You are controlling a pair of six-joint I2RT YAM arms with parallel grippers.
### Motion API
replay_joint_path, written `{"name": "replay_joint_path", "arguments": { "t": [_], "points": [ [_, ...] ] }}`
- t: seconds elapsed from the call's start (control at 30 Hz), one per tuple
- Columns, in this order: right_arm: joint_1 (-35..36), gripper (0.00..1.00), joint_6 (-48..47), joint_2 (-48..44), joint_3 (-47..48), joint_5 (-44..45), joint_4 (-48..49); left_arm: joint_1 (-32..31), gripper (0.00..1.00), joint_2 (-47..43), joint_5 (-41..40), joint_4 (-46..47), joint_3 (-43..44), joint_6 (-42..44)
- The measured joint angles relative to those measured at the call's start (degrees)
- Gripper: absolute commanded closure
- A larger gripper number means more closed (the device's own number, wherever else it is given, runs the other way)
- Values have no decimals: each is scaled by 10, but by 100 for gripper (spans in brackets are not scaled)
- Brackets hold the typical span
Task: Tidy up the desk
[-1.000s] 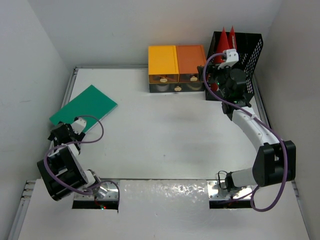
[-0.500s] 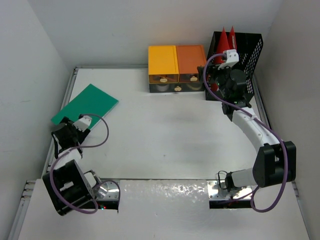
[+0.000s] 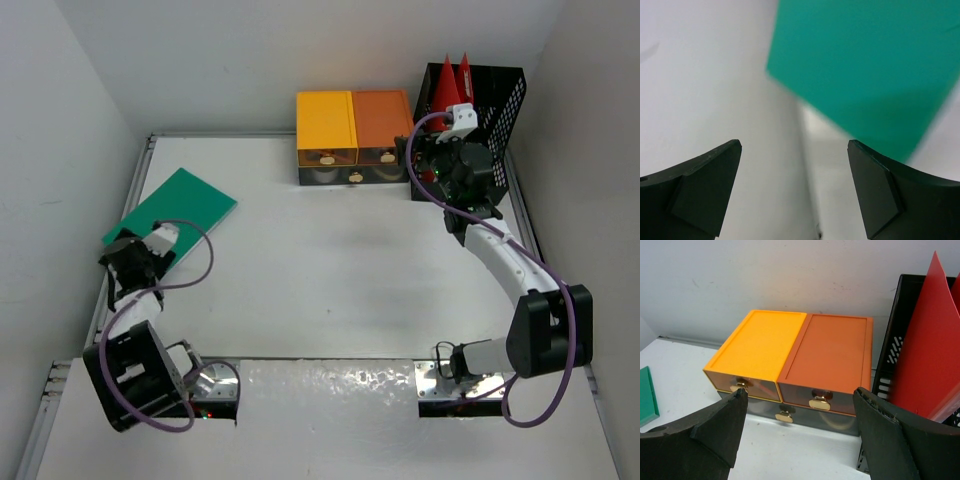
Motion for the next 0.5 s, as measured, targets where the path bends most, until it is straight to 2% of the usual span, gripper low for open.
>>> {"name": "replay_joint_path", "arguments": {
  "t": [0.17, 0.5],
  "points": [
    [0, 17, 2, 3, 0, -2, 7, 115, 13, -3, -6, -20, 19, 9],
    [0, 17, 2, 10, 0, -9, 7, 127, 13, 79, 30, -19, 13, 47]
  ]
}}
